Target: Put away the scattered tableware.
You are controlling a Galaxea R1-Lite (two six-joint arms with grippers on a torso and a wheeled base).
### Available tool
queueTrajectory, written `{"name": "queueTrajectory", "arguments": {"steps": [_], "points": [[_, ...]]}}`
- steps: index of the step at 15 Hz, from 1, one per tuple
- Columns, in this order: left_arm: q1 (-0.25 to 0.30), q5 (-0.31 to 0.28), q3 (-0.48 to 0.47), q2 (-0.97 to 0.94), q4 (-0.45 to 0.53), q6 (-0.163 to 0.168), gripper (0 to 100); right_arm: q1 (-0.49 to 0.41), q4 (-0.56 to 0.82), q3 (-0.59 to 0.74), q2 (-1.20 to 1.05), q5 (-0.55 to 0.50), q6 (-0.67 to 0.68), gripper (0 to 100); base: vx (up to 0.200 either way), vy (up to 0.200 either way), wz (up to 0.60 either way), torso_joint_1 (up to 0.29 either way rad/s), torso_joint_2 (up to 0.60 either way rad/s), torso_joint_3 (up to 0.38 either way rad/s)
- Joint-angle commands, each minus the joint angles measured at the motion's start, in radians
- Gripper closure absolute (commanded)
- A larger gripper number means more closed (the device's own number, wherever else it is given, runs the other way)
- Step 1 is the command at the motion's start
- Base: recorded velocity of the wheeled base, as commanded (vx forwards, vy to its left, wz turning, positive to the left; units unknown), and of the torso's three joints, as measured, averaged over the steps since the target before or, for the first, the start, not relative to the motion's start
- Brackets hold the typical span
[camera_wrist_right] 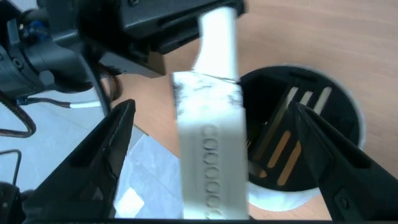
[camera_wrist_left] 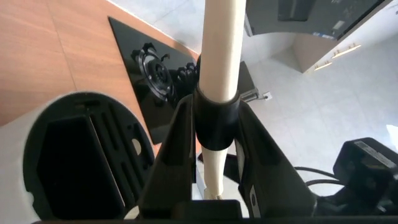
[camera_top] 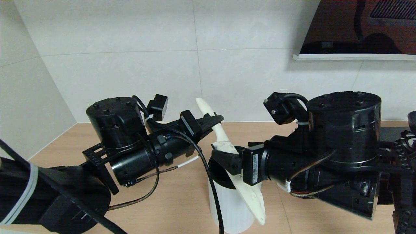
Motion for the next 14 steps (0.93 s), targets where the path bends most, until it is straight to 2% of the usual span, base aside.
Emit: {"name": "queueTrajectory", "arguments": {"steps": [1,2,4,5,6,7,8,9,10,11,12,13,14], "points": [[0.018,-0.001,-0.016,-0.035,0.013,0.002,100,-0.063,0.001,0.002,-0.034,0.005,-0.002,0,0.000,0.000,0.00,0.000,0.00,0.000],[0.029,0.001,-0.027,-0.062,0.051,0.008,100,-0.094,0.005,0.003,-0.053,0.005,-0.002,0,0.000,0.000,0.00,0.000,0.00,0.000],[0.047,0.015,-0.078,-0.124,0.192,0.054,100,-0.159,0.008,0.031,-0.102,0.008,-0.003,0,0.000,0.000,0.00,0.000,0.00,0.000],[0.047,0.039,-0.098,-0.141,0.231,0.067,100,-0.183,0.008,0.038,-0.117,0.011,-0.005,0,0.000,0.000,0.00,0.000,0.00,0.000],[0.044,0.125,-0.161,-0.165,0.329,0.107,100,-0.254,0.008,0.040,-0.126,0.042,-0.005,0,0.000,0.000,0.00,0.000,0.00,0.000],[0.033,0.194,-0.207,-0.176,0.406,0.136,100,-0.280,0.008,0.043,-0.134,0.060,-0.005,0,0.000,0.000,0.00,0.000,0.00,0.000],[0.026,0.230,-0.231,-0.178,0.444,0.148,100,-0.286,0.009,0.048,-0.137,0.065,-0.005,0,0.000,0.000,0.00,0.000,0.00,0.000],[-0.014,0.365,-0.308,-0.168,0.550,0.196,100,-0.290,0.009,0.064,-0.137,0.068,-0.005,0,0.000,0.000,0.00,0.000,0.00,0.000],[-0.045,0.444,-0.334,-0.165,0.579,0.232,100,-0.290,0.009,0.066,-0.131,0.068,-0.005,0,0.000,0.000,0.00,0.000,0.00,0.000],[-0.083,0.513,-0.348,-0.162,0.579,0.285,100,-0.292,0.009,0.066,-0.123,0.068,-0.005,0,0.000,0.000,0.00,0.000,0.00,0.000],[-0.114,0.565,-0.357,-0.158,0.576,0.346,100,-0.295,0.008,0.066,-0.116,0.068,-0.005,0,0.000,0.000,0.00,0.000,0.00,0.000],[-0.145,0.627,-0.359,-0.153,0.574,0.426,100,-0.297,0.008,0.064,-0.108,0.068,-0.006,0,0.000,0.000,0.00,0.000,0.00,0.000],[-0.177,0.708,-0.355,-0.139,0.562,0.489,100,-0.298,0.008,0.064,-0.100,0.069,-0.006,0,0.000,0.000,0.00,0.000,0.00,0.000]]}}
